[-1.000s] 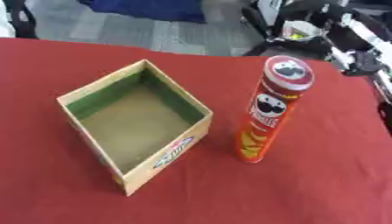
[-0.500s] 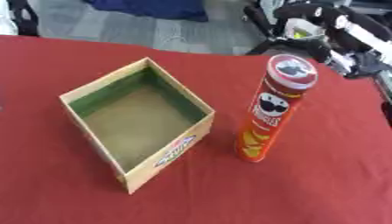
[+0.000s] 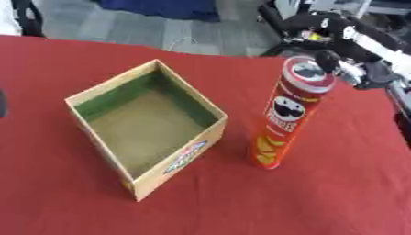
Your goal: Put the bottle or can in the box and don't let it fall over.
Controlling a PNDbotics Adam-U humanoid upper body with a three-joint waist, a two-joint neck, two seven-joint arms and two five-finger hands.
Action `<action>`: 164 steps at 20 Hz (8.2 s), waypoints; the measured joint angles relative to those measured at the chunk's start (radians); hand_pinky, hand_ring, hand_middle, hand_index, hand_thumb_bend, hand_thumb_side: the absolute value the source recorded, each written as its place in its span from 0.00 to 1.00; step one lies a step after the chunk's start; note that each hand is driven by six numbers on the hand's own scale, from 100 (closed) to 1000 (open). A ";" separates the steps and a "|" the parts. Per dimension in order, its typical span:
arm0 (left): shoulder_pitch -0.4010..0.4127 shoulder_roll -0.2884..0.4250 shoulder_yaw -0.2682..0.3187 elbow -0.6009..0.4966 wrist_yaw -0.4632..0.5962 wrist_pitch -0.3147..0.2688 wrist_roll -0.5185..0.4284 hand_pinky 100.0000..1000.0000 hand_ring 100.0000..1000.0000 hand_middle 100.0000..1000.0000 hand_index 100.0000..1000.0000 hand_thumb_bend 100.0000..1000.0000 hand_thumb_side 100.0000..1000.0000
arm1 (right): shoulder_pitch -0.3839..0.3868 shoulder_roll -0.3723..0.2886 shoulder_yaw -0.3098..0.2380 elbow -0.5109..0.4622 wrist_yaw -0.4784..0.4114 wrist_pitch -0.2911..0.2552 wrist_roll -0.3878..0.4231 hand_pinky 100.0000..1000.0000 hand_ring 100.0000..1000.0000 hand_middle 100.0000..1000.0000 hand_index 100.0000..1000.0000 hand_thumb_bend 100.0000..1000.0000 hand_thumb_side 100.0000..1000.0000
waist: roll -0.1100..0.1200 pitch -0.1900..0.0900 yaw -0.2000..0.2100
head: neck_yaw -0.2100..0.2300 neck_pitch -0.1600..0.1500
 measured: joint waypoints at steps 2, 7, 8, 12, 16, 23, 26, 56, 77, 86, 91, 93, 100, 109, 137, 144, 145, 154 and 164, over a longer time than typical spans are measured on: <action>0.000 0.000 0.000 0.000 0.000 0.000 0.000 0.47 0.72 0.80 0.88 0.00 0.61 | 0.001 0.000 0.002 0.000 0.000 0.005 0.005 0.90 0.89 0.87 0.95 0.00 0.88 | 0.000 0.000 0.000 | 0.004 0.000; 0.000 0.000 0.000 0.000 0.000 0.001 -0.004 0.47 0.72 0.80 0.88 0.00 0.61 | 0.009 0.008 0.002 -0.004 0.000 0.010 0.010 0.90 0.89 0.87 0.94 0.00 0.89 | 0.000 0.000 -0.002 | 0.007 0.000; 0.000 0.000 0.000 0.000 -0.001 0.001 -0.006 0.47 0.72 0.80 0.88 0.00 0.61 | 0.011 0.008 0.002 -0.008 0.000 0.011 0.011 0.90 0.89 0.87 0.94 0.00 0.89 | 0.000 0.000 -0.002 | 0.008 0.000; 0.000 0.000 0.000 0.000 -0.001 0.000 -0.009 0.47 0.72 0.80 0.88 0.00 0.61 | 0.018 0.009 0.002 -0.020 0.010 0.010 0.010 0.91 0.89 0.87 0.94 0.00 0.90 | 0.000 0.000 -0.003 | 0.012 0.000; 0.000 0.000 0.000 0.000 -0.003 0.002 -0.012 0.47 0.72 0.80 0.88 0.00 0.61 | 0.026 0.011 0.002 -0.024 0.029 0.003 0.003 0.91 0.89 0.87 0.94 0.00 0.91 | 0.000 0.000 -0.004 | 0.014 0.000; 0.000 0.000 0.000 0.000 -0.004 0.002 -0.016 0.47 0.72 0.80 0.88 0.00 0.61 | 0.034 0.017 0.014 -0.024 0.067 -0.011 -0.011 0.91 0.90 0.87 0.94 0.00 0.92 | 0.000 0.000 -0.004 | 0.018 0.000; 0.000 0.000 0.000 0.000 -0.004 0.002 -0.016 0.47 0.72 0.80 0.88 0.00 0.61 | 0.035 0.018 0.015 -0.024 0.079 -0.015 -0.015 0.91 0.90 0.87 0.93 0.00 0.94 | 0.000 0.000 -0.004 | 0.018 0.000; 0.000 0.001 -0.006 0.000 -0.005 0.007 -0.024 0.46 0.72 0.79 0.87 0.00 0.61 | 0.043 0.026 0.028 -0.022 0.225 -0.077 -0.077 0.79 0.82 0.84 0.88 0.00 0.56 | -0.004 0.000 -0.005 | 0.031 0.000; -0.001 0.001 -0.006 0.000 -0.003 0.016 -0.024 0.46 0.74 0.76 0.83 0.00 0.61 | 0.035 0.026 0.040 -0.043 0.234 -0.039 -0.039 0.38 0.64 0.75 0.78 0.00 0.00 | -0.007 0.000 -0.001 | 0.034 0.000; -0.001 0.001 -0.006 0.000 0.000 0.018 -0.025 0.46 0.74 0.74 0.81 0.00 0.61 | 0.036 0.026 0.045 -0.040 0.128 -0.005 -0.005 0.26 0.55 0.51 0.59 0.00 0.00 | -0.007 -0.001 -0.001 | 0.035 0.000; -0.002 0.001 -0.006 0.000 0.000 0.018 -0.025 0.46 0.74 0.74 0.80 0.00 0.61 | 0.039 0.027 0.046 -0.036 0.080 -0.003 -0.003 0.19 0.46 0.43 0.54 0.00 0.00 | -0.008 -0.001 -0.001 | 0.036 0.000; -0.002 0.001 -0.006 0.000 0.000 0.018 -0.026 0.46 0.74 0.73 0.80 0.00 0.61 | 0.040 0.027 0.046 -0.036 0.073 -0.004 -0.004 0.15 0.43 0.39 0.50 0.00 0.00 | -0.008 -0.001 -0.001 | 0.036 0.000; -0.002 0.001 -0.006 0.000 0.001 0.018 -0.026 0.46 0.74 0.72 0.79 0.00 0.61 | 0.045 0.031 0.051 -0.042 0.057 -0.029 -0.029 0.05 0.36 0.36 0.40 0.00 0.00 | -0.008 -0.001 -0.001 | 0.036 0.000; -0.002 0.001 -0.006 0.000 0.002 0.019 -0.025 0.46 0.74 0.72 0.77 0.00 0.61 | 0.043 0.032 0.063 -0.069 0.028 -0.087 -0.087 0.00 0.31 0.32 0.36 0.00 0.00 | -0.008 -0.001 -0.001 | 0.039 0.000; -0.091 -0.053 -0.012 0.000 0.108 -0.009 0.162 0.64 0.89 0.88 0.83 0.16 0.69 | -0.257 -0.099 0.086 -0.027 -0.238 -0.111 -0.110 0.02 0.29 0.32 0.36 0.22 0.00 | -0.057 -0.006 0.104 | -0.095 0.034; -0.135 -0.084 -0.013 0.000 0.146 -0.056 0.257 0.68 0.90 0.89 0.82 0.40 0.49 | -0.288 -0.043 0.122 0.040 -0.188 -0.129 -0.129 0.01 0.29 0.32 0.37 0.17 0.00 | -0.074 -0.006 0.149 | -0.162 0.044; -0.143 -0.087 -0.014 0.000 0.150 -0.065 0.259 0.69 0.91 0.89 0.82 0.44 0.45 | -0.292 -0.034 0.127 0.051 -0.179 -0.134 -0.134 0.01 0.29 0.32 0.37 0.15 0.00 | -0.077 -0.006 0.156 | -0.169 0.044; -0.190 -0.095 -0.027 0.000 0.132 -0.190 0.316 0.86 0.93 0.87 0.81 0.69 0.40 | -0.309 0.010 0.156 0.124 -0.131 -0.155 -0.155 0.01 0.29 0.32 0.37 0.08 0.00 | -0.096 0.008 0.197 | -0.220 0.050; -0.221 -0.096 -0.040 0.000 0.124 -0.230 0.335 0.85 0.92 0.86 0.80 0.70 0.41 | -0.308 0.048 0.183 0.149 -0.091 -0.141 -0.141 0.13 0.38 0.41 0.48 0.00 0.00 | -0.110 0.022 0.221 | -0.259 0.052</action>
